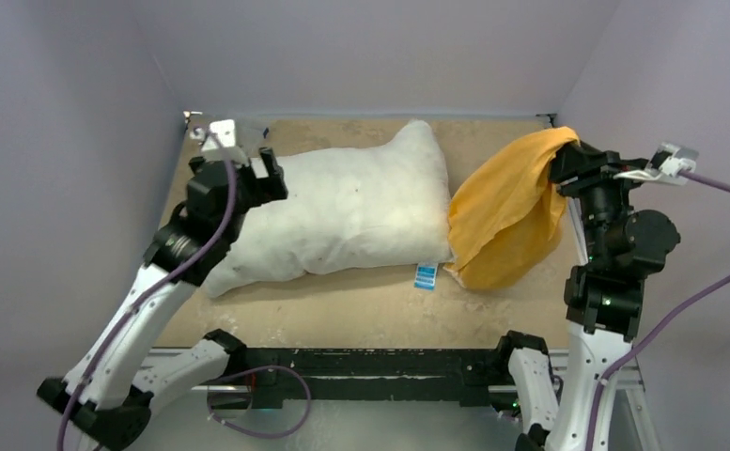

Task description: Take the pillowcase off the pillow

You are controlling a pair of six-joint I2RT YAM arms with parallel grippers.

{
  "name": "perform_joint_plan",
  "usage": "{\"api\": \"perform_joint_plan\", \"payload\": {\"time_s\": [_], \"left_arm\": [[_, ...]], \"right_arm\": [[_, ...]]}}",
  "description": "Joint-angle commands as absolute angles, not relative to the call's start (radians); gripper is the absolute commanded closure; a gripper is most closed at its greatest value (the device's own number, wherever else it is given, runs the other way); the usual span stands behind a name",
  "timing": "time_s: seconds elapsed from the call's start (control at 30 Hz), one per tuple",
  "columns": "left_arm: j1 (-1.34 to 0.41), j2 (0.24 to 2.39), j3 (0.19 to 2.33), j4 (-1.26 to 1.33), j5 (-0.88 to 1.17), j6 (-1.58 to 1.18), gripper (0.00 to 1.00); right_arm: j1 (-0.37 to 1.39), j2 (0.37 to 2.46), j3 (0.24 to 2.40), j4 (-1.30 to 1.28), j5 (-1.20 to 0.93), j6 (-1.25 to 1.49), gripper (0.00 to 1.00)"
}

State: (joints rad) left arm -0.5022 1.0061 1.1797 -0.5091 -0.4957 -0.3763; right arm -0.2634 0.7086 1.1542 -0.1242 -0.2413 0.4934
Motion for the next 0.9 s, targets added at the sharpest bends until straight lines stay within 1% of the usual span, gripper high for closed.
{"api": "perform_joint_plan", "payload": {"time_s": [0.0,0.1,0.13,0.17,0.3,0.4,0.47,0.6,0.67,0.77,0.87], "left_arm": [[-0.497,0.807,1.182,-0.671,-0.446,-0.428,0.03],[-0.497,0.701,1.181,-0.737,-0.452,-0.424,0.01],[-0.497,0.675,1.189,-0.761,-0.463,-0.422,0.01],[-0.497,0.652,1.198,-0.786,-0.479,-0.419,0.01],[-0.497,0.583,1.237,-0.878,-0.553,-0.4,0.01],[-0.497,0.552,1.277,-0.931,-0.602,-0.386,0.01],[-0.497,0.539,1.301,-0.952,-0.617,-0.365,0.01],[-0.497,0.53,1.363,-0.999,-0.656,-0.328,0.01],[-0.497,0.518,1.39,-1.004,-0.662,-0.304,0.01],[-0.497,0.477,1.411,-0.981,-0.679,-0.271,0.01],[-0.497,0.427,1.422,-0.942,-0.694,-0.244,0.01]], "right_arm": [[-0.244,0.691,1.056,-0.208,-0.173,0.467,0.43],[-0.244,0.736,0.996,-0.233,-0.213,0.486,0.12],[-0.244,0.754,0.986,-0.242,-0.192,0.497,0.04],[-0.244,0.773,0.986,-0.254,-0.147,0.512,0.02],[-0.244,0.819,1.061,-0.331,0.021,0.58,0.01],[-0.244,0.79,1.114,-0.355,0.106,0.596,0.01],[-0.244,0.766,1.144,-0.367,0.1,0.571,0.01],[-0.244,0.762,1.168,-0.437,-0.008,0.508,0.01],[-0.243,0.734,1.161,-0.428,-0.056,0.465,0.01],[-0.237,0.663,1.177,-0.404,-0.037,0.454,0.01],[-0.199,0.615,1.249,-0.388,0.07,0.45,0.01]]}}
